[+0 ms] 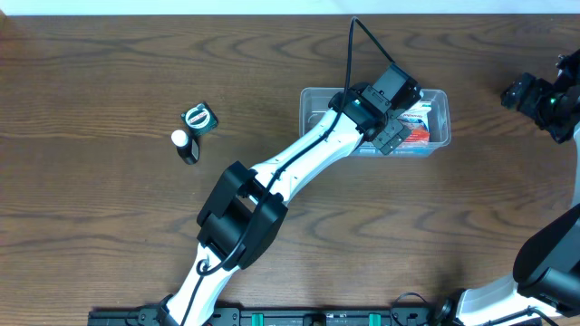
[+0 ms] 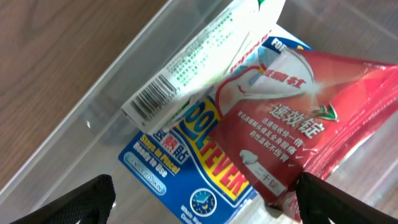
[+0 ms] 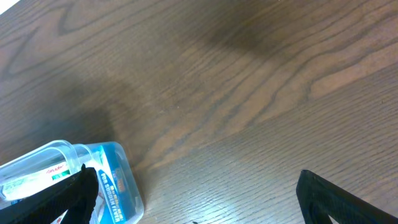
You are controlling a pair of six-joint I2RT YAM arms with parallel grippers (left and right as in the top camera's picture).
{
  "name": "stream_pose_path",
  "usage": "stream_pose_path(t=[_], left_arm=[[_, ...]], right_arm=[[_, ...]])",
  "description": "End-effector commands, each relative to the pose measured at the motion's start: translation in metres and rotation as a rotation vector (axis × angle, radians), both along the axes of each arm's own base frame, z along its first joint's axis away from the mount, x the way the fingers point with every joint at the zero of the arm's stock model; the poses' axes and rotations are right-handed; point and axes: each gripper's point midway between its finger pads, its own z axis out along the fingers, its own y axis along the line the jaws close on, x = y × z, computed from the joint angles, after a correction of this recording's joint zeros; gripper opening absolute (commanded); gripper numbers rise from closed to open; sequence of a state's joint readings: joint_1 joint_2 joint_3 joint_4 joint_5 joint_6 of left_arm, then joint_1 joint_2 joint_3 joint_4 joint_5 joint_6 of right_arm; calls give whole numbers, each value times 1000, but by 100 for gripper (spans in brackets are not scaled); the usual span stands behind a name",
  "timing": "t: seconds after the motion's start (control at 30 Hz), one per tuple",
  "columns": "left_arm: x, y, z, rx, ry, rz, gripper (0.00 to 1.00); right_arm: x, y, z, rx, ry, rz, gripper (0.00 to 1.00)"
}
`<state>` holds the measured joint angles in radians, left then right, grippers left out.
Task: Pack container
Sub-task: 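Press the red box down into the container with the left gripper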
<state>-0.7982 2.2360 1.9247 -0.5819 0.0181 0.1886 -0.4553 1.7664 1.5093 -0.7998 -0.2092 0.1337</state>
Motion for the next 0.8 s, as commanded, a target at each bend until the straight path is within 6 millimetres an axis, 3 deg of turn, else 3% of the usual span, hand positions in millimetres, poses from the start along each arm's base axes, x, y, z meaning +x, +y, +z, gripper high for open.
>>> stream_pose_path(t=[0.0,0.77], left_arm=[[3,3,-17,36,0,-9,94],[24,-1,-4,11,-103,32,94]], right_arm=[[0,-1,6,2,-15,-11,99],[1,-1,6,2,-15,-11,99]])
